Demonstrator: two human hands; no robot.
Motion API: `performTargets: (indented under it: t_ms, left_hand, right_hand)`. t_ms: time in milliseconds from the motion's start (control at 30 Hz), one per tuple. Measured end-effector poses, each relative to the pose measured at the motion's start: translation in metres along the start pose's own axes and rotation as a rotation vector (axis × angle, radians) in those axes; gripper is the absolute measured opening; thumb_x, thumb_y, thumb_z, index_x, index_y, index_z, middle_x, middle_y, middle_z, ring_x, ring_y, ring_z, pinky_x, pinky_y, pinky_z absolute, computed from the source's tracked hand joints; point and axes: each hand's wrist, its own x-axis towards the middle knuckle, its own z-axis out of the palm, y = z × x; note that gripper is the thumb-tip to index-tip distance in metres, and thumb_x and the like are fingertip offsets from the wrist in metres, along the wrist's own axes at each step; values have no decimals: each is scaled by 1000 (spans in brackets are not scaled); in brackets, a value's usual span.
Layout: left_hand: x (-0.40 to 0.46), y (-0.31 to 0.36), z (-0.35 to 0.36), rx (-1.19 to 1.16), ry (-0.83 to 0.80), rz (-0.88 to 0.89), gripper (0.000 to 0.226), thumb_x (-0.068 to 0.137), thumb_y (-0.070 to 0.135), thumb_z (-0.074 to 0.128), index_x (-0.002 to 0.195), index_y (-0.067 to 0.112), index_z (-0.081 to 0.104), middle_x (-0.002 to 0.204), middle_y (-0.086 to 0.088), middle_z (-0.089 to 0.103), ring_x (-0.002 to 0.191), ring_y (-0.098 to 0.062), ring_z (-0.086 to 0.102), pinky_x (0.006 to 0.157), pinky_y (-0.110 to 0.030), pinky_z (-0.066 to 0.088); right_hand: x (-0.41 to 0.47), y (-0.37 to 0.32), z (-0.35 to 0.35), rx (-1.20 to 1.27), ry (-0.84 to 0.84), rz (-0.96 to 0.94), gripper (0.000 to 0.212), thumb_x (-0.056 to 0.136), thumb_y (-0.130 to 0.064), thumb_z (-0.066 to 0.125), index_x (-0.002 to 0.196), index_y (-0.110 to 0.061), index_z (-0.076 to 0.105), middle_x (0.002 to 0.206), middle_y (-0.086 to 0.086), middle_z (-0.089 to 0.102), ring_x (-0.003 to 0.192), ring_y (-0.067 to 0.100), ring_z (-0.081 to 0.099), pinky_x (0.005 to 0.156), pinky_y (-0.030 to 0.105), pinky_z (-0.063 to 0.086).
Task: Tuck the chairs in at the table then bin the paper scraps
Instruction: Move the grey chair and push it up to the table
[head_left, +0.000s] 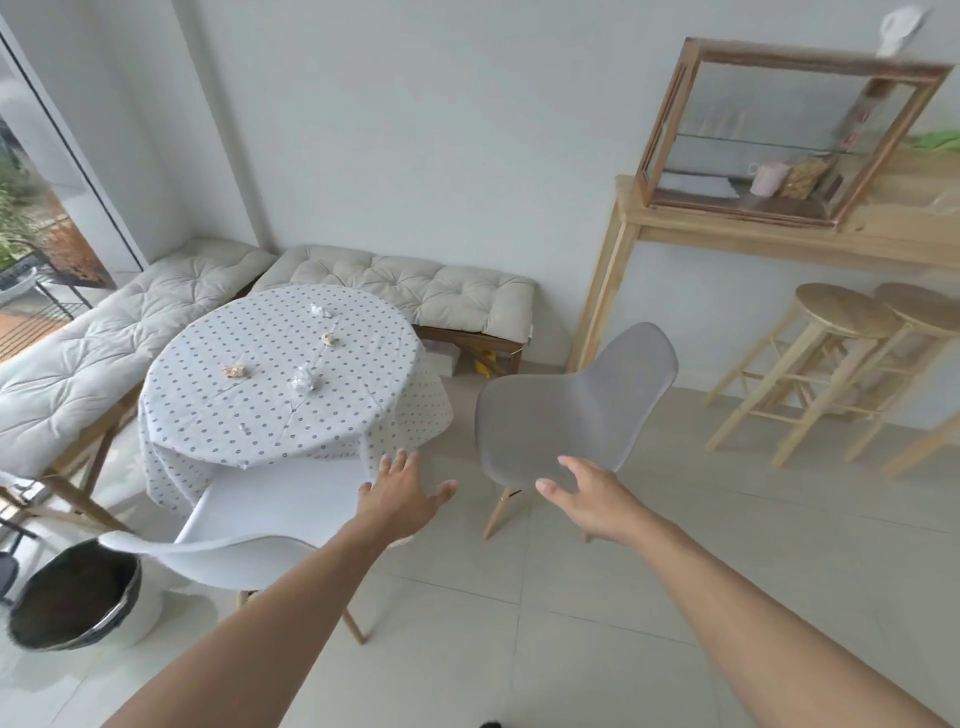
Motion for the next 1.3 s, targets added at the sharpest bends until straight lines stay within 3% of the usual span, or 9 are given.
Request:
performTargets:
  t_ms: [333,633,1100,1300]
  left_hand:
    - [108,93,39,-48,-66,-98,101,93,79,44,167,16,15,178,-2,8,164,-25,2,125,-63,24]
    - [198,163,45,-99,-51,-213,99,93,77,43,166,16,17,177,-1,13,164,-26,4,124,-62,23]
    - [260,293,102,-289,40,-656,97,96,75,43,167,15,16,177,-5,14,164,-29,7,126,-59,22]
    - [277,352,115,-331,79,-760,98,96,75,42,168,14,12,178,-5,11,164,-29,4,126,-59,22]
  right_hand:
    - [114,74,-89,-73,-69,-21,82,98,-67,48,162,-18,33,170,3,33,158,22,26,127,43,26]
    - [252,96,-173,-131,-118,-95,80,97,-68,48,160,-21,37,168,1,35,156,24,29,125,49,30]
    - [463,190,-227,-298,-477,-279,71,101,-58,51,160,-21,38,168,3,35,155,25,33,125,46,31]
    - [523,232,-255,-354,-503,-342,65,103,-51,55,156,-14,44,163,9,44,151,27,40,121,41,33]
